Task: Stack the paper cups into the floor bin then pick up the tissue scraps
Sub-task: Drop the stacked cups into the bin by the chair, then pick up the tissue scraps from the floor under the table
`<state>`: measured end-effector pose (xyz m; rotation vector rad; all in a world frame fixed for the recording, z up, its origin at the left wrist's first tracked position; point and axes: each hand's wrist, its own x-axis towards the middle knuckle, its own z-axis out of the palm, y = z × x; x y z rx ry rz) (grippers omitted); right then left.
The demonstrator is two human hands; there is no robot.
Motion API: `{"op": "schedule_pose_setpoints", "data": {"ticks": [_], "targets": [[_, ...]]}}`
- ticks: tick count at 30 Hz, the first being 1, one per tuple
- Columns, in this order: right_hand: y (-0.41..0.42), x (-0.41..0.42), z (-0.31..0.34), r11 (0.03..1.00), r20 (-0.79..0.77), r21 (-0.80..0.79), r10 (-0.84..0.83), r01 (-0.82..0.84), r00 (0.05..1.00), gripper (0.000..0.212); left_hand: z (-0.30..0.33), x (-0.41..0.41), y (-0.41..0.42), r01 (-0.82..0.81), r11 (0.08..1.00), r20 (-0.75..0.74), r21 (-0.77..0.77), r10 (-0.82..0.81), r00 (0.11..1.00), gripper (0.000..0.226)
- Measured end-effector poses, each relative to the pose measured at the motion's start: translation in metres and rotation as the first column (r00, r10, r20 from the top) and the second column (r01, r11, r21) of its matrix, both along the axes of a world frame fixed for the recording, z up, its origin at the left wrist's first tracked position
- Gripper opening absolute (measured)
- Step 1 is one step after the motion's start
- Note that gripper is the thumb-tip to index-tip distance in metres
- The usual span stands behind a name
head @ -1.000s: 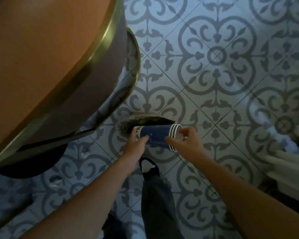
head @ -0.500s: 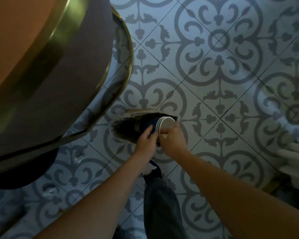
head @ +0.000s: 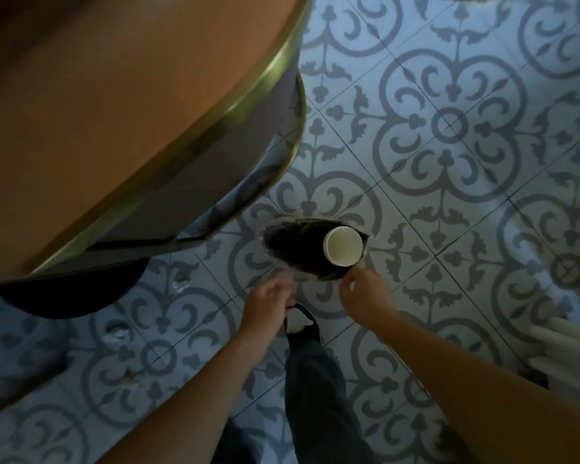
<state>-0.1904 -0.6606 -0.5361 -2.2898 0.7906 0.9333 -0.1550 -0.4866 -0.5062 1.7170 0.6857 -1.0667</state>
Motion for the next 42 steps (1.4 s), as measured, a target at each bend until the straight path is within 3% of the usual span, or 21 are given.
{"op": "schedule_pose_setpoints", "data": {"ticks": [4,11,21,28,35,40,42], "targets": [[0.037,-0.005,0.031,0.987,-0.036,0.029,0.156,-0.155,0.987,0.021,0.041,-0.021,0.064,-0.145,0.989,0.018,0.024,0.144,0.989,0.016],[0.143,-0.030,0.062,0.951,0.042,0.068,0.300,-0.303,0.953,0.015,0.077,-0.079,0.190,-0.379,0.922,0.083,0.081,0.372,0.924,0.012],[0.300,-0.059,0.090,0.720,0.136,0.158,0.661,-0.675,0.738,0.011,0.086,-0.180,0.349,-0.623,0.769,0.138,0.144,0.608,0.782,0.020],[0.406,-0.088,0.074,0.562,0.174,0.071,0.807,-0.824,0.565,0.010,0.059,-0.255,0.430,-0.685,0.686,0.182,0.246,0.661,0.727,0.010],[0.486,-0.110,0.049,0.409,0.191,0.035,0.893,-0.912,0.408,0.016,0.006,-0.307,0.467,-0.693,0.653,0.224,0.306,0.658,0.719,0.023],[0.523,-0.111,0.000,0.281,0.195,0.065,0.937,-0.957,0.288,0.014,-0.047,-0.329,0.471,-0.657,0.688,0.323,0.310,0.573,0.753,0.022],[0.535,-0.108,-0.030,0.235,0.187,0.042,0.953,-0.971,0.239,0.004,-0.077,-0.333,0.473,-0.605,0.722,0.354,0.336,0.499,0.791,0.022]]}}
